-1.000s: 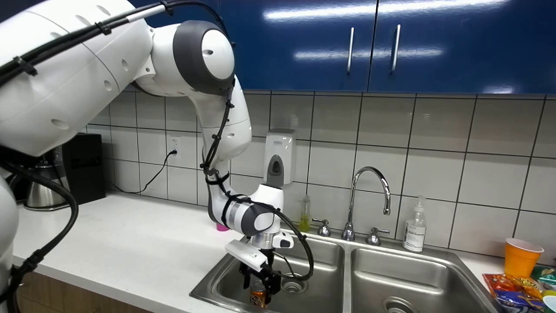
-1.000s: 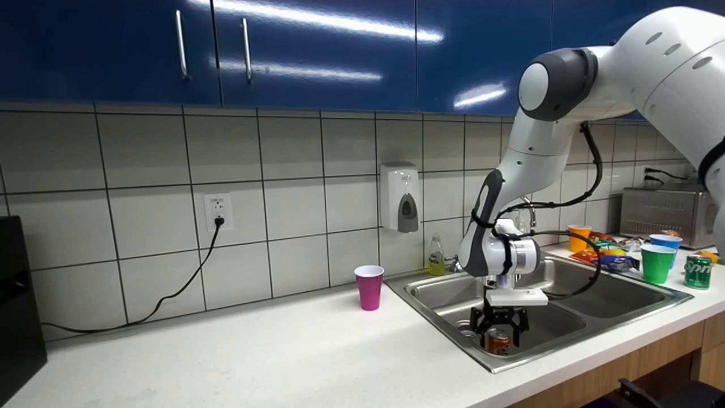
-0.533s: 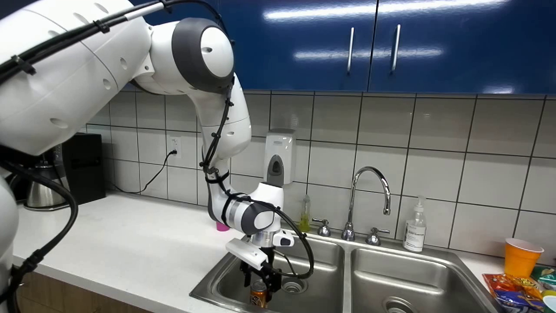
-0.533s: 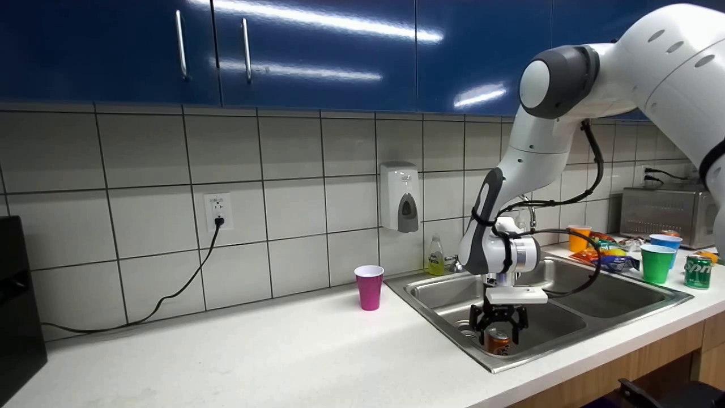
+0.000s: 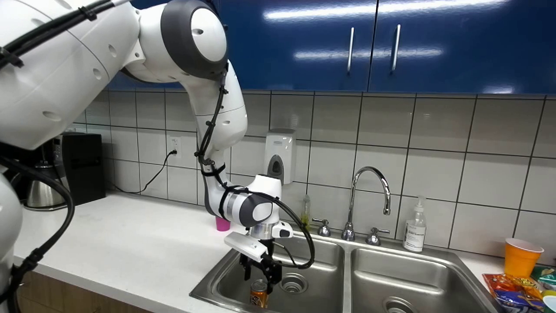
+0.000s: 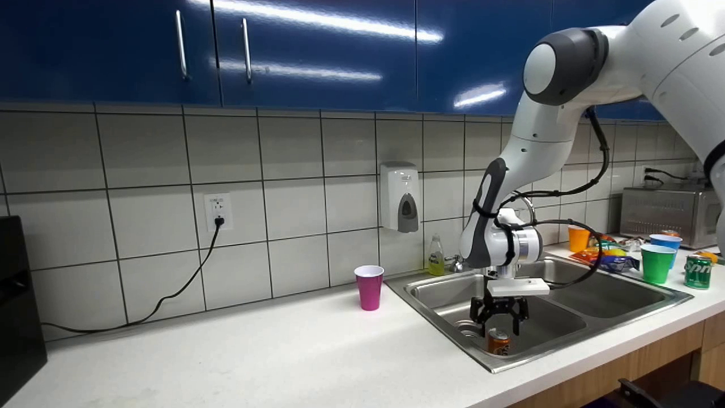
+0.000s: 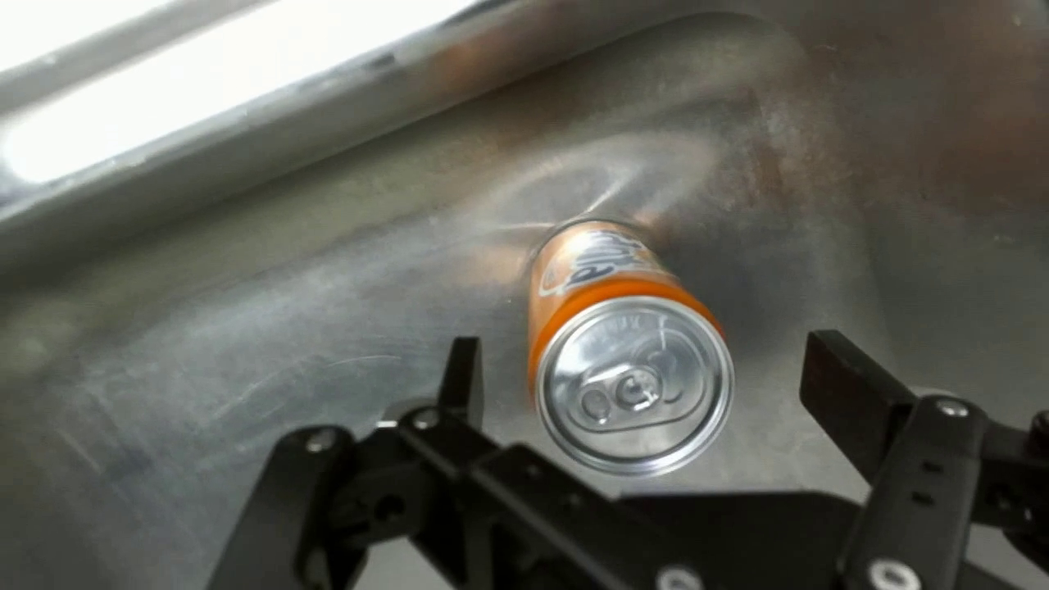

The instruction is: Put the orange can in the sink on the left.

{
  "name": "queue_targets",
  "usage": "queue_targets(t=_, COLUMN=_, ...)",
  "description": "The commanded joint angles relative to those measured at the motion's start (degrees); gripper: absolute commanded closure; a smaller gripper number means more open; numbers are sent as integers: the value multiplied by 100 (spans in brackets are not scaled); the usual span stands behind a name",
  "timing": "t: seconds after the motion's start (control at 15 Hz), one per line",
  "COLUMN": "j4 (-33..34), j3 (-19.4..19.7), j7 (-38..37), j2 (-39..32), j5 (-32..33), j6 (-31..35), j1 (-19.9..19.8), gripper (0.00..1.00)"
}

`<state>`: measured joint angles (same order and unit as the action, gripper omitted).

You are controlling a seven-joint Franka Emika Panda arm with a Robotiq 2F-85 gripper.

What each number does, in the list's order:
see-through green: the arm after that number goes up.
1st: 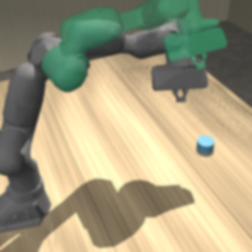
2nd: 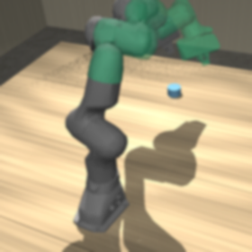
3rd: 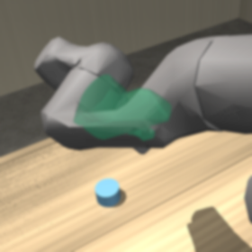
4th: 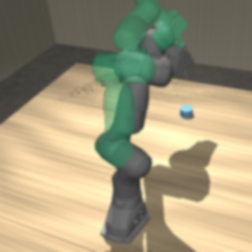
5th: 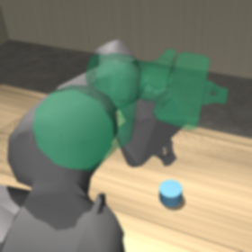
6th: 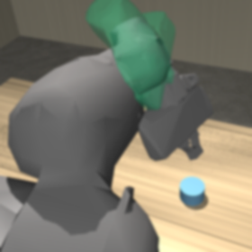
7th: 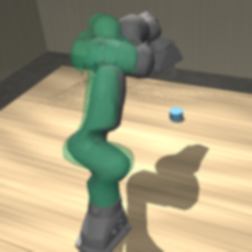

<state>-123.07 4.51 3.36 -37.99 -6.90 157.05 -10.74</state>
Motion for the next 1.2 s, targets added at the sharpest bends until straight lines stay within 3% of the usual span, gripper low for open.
queue_targets(t=0.0, j4=-414, j3=156, j7=-124, j2=498, j5=226, j6=-25, j1=168, gripper=0)
queue_targets(t=1.13, j4=-1874, j3=264, j7=-32, j2=2184, j5=832, j6=-22, j1=489, gripper=0)
